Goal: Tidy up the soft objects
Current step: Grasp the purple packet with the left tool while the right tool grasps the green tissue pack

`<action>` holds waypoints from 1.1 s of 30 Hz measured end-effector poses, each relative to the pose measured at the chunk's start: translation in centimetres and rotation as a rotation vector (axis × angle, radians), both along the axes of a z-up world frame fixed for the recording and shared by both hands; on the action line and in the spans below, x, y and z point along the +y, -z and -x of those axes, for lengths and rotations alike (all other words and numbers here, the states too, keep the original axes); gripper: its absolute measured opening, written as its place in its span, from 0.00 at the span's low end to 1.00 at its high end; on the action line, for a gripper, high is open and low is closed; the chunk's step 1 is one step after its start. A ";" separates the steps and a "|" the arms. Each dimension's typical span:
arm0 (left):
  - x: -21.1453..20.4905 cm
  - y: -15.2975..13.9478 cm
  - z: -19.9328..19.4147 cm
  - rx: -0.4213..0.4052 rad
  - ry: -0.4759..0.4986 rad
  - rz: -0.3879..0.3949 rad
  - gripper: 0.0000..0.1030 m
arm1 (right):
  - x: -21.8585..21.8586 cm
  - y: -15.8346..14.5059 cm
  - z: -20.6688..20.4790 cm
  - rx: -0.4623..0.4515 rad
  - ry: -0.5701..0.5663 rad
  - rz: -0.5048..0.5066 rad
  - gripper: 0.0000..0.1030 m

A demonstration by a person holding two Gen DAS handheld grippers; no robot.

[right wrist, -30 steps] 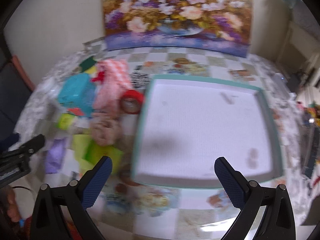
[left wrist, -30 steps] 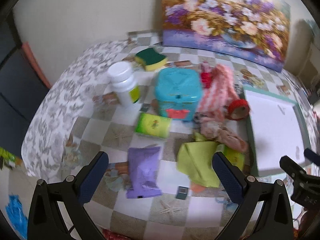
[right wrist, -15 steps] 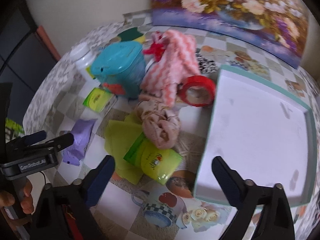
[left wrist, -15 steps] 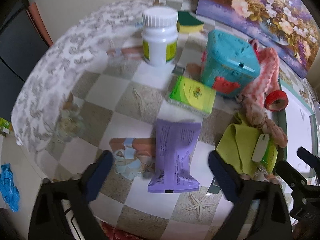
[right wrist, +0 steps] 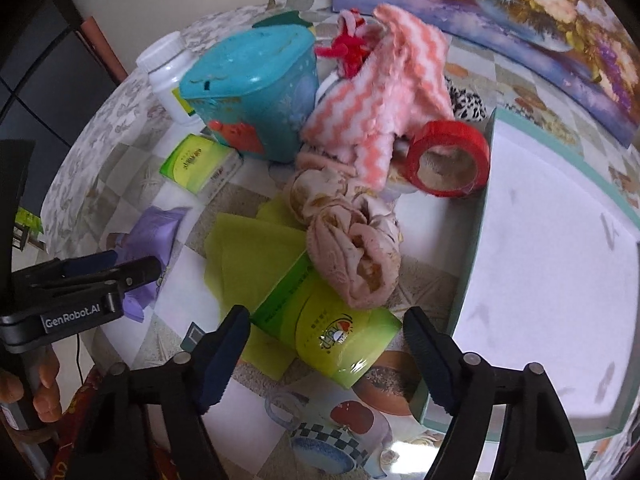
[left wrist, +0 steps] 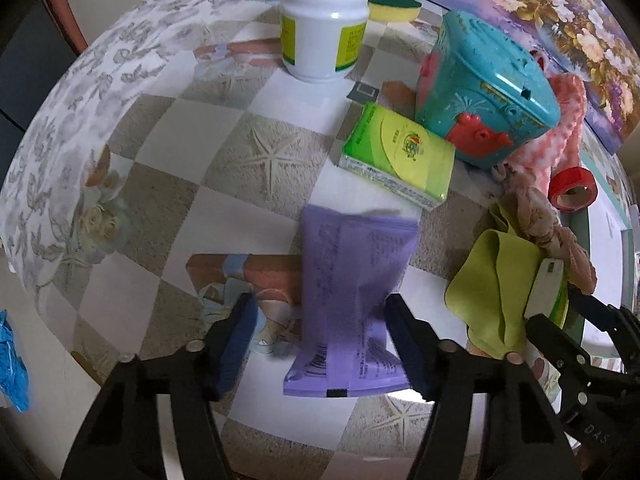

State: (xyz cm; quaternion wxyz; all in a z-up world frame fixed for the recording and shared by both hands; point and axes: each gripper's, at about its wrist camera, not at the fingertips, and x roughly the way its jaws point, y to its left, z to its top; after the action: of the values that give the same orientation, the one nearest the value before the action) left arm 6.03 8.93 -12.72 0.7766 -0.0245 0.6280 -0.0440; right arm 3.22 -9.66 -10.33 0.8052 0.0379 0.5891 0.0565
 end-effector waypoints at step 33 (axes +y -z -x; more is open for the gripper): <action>-0.9 -8.8 1.6 -0.120 0.025 0.053 0.33 | -3.5 -4.0 2.7 -0.052 0.083 -0.136 0.77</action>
State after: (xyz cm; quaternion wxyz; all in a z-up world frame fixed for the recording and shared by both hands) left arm 4.45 8.07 -3.93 0.8112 -0.0345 0.5793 -0.0718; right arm 0.52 -13.19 -6.35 0.8176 0.1155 0.5605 0.0637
